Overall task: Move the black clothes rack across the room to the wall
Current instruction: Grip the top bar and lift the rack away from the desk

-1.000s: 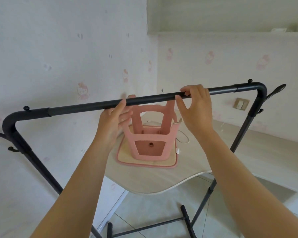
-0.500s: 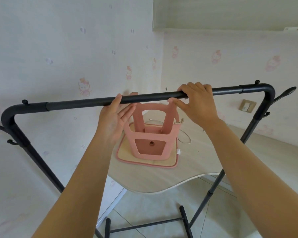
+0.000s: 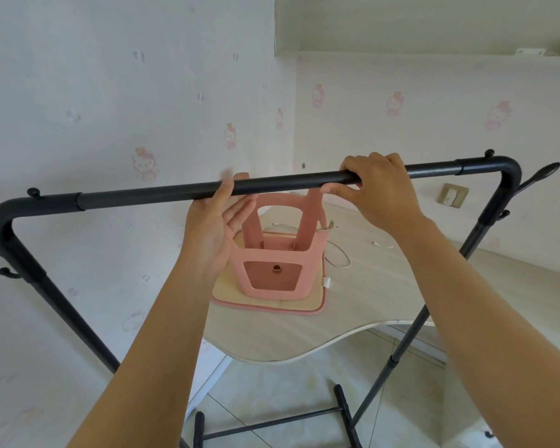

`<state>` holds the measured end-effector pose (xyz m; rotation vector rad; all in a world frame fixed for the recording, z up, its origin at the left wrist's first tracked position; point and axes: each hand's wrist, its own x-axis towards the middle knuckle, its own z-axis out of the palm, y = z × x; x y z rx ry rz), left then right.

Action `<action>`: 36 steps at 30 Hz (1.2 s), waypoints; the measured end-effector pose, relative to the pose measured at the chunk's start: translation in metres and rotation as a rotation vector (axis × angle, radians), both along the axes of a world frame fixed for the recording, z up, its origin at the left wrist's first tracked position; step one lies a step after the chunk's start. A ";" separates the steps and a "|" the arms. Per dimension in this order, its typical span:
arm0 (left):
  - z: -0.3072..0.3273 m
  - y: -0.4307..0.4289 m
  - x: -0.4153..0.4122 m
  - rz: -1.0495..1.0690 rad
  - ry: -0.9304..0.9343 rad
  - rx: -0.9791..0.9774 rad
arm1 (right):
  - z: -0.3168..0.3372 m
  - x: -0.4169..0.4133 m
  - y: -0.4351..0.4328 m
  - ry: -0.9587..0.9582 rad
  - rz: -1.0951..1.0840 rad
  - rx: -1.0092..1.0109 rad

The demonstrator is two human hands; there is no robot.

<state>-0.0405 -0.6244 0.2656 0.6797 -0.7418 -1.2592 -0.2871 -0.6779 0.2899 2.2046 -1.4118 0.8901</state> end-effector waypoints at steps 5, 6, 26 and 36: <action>-0.001 0.000 -0.010 -0.036 -0.007 0.003 | 0.000 -0.016 0.006 0.015 -0.035 0.010; -0.001 0.001 -0.013 -0.049 0.006 0.010 | 0.000 -0.020 0.008 0.005 -0.041 0.017; 0.002 0.027 -0.099 -0.263 0.043 0.053 | 0.007 -0.109 0.091 -0.058 -0.267 -0.012; -0.003 0.032 -0.157 -0.441 0.082 -0.001 | 0.009 -0.158 0.151 -0.080 -0.579 -0.038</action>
